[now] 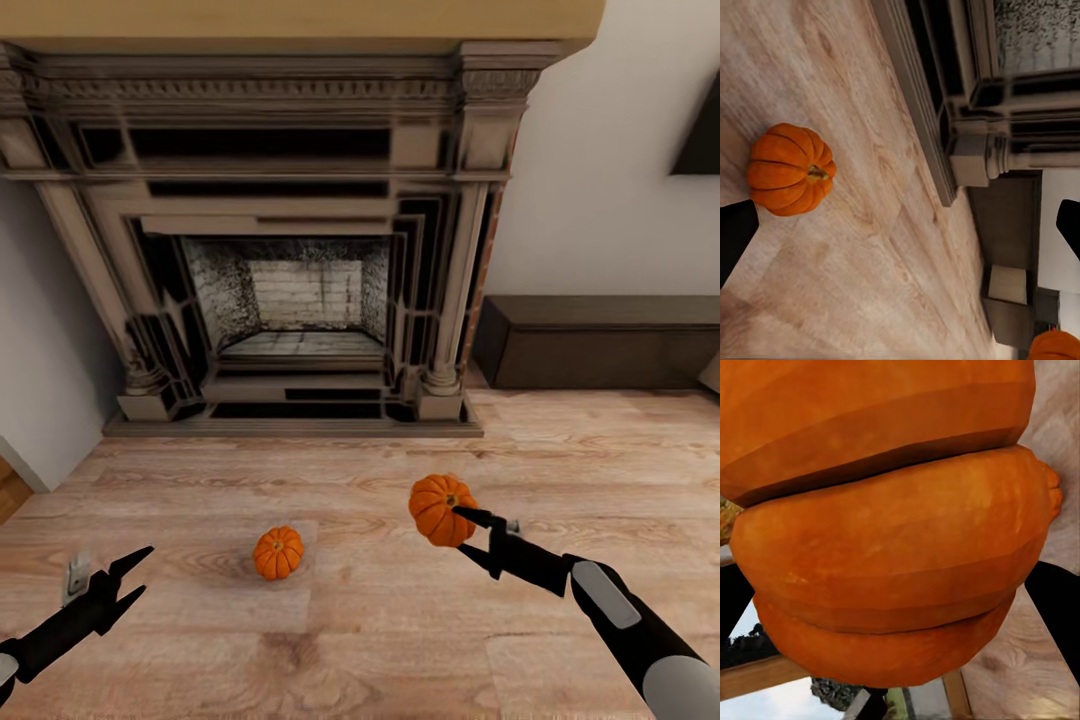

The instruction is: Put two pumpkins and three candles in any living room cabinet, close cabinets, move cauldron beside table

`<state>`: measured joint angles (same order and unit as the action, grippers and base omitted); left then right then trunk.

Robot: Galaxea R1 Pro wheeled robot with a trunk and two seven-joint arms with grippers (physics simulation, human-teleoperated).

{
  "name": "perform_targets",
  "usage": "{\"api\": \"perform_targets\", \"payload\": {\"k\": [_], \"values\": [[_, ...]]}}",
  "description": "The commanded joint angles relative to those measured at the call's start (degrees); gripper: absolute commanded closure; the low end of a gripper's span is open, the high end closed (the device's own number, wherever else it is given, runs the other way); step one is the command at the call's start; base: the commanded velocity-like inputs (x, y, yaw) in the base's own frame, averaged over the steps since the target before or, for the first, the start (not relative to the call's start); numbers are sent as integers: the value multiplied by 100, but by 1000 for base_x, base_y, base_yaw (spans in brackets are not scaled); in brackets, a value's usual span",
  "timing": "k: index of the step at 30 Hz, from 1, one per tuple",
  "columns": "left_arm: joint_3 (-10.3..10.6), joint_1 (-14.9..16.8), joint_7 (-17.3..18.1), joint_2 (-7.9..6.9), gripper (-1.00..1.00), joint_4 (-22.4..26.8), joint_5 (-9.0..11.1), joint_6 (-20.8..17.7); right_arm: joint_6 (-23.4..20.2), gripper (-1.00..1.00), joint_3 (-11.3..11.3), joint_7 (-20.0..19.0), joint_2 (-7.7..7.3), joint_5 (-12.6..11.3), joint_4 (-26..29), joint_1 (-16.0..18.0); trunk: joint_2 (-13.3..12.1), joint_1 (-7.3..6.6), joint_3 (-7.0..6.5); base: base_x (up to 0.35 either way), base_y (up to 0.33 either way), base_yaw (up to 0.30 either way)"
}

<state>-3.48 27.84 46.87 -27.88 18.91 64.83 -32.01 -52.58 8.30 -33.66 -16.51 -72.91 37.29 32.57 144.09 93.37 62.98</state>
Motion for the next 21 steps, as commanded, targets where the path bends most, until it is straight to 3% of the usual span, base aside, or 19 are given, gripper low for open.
{"api": "perform_targets", "payload": {"k": [1, 6, 13, 18, 21], "values": [[-20, 3, 6, 3, -100, -1, 11, -47, -46, 100, 20, -34, -5, -4, 0, 7, 4, 1, 28, 0, 0, 0], [-21, 2, 6, 25, -100, -2, 4, -43, -585, 100, 98, 29, -3, 85, 508, 4, 10, 14, 139, 0, 0, 0], [-14, 2, 12, 28, -100, -2, 9, -42, -742, 100, 601, 112, 5, 219, 1267, 11, 20, 32, 294, 0, 0, 0], [1, 2, 15, 34, -100, 40, 11, -45, -742, 100, 1101, 872, -4, 108, 2874, 12, 27, 45, 404, 0, 0, 0], [10, 2, 15, 47, -100, 47, 9, -45, -742, 100, 1164, 1200, -5, -114, 3175, 12, 31, 53, 471, 0, 0, 0]]}}
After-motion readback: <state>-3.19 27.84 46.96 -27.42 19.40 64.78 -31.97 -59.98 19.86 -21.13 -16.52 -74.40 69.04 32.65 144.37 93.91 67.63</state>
